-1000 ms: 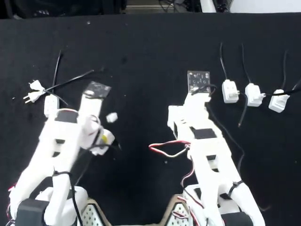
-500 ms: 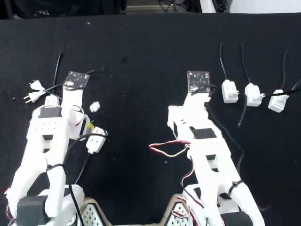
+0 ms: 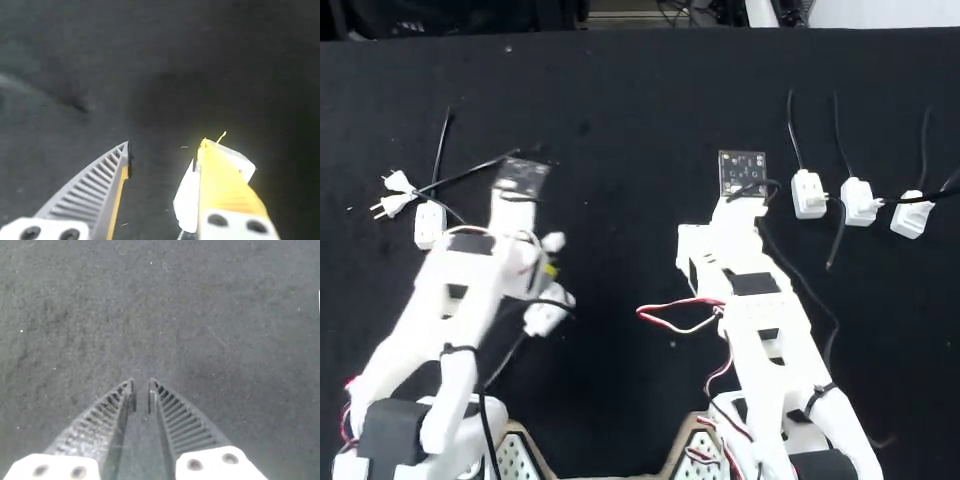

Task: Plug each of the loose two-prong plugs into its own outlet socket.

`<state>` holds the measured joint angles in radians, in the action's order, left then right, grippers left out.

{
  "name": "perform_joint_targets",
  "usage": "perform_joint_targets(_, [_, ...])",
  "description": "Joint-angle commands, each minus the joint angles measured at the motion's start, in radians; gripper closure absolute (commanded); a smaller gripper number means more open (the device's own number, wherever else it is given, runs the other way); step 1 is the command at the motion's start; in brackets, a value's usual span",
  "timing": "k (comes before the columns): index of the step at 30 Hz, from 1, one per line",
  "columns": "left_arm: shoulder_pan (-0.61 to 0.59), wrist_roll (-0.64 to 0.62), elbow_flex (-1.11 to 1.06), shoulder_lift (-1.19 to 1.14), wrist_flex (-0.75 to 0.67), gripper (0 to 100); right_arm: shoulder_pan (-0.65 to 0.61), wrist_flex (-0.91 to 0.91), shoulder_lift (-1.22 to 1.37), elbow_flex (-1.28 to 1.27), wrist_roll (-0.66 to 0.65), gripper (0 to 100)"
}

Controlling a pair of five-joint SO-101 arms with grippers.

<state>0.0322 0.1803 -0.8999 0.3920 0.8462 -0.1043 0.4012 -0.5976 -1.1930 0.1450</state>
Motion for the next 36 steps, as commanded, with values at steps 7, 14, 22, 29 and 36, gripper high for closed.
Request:
perform_joint_targets(7, [0.053,-0.002,0.140,0.100,0.158,78,-0.017,-0.025,-0.036,0.005,-0.002,96.2])
perform_joint_targets(14, [-0.045,0.399,0.188,0.193,0.529,78,-0.018,-0.025,-0.036,0.008,-0.002,96.2])
perform_joint_targets(22, [-0.114,0.517,-0.039,0.193,0.373,78,-0.018,-0.025,-0.036,0.007,-0.002,96.2])
perform_joint_targets(29, [-0.028,0.365,-0.087,0.193,0.198,78,-0.018,-0.025,-0.036,0.007,-0.002,96.2])
perform_joint_targets(36, [0.013,0.247,-0.113,0.192,0.032,78,-0.018,-0.025,-0.036,0.007,-0.002,96.2])
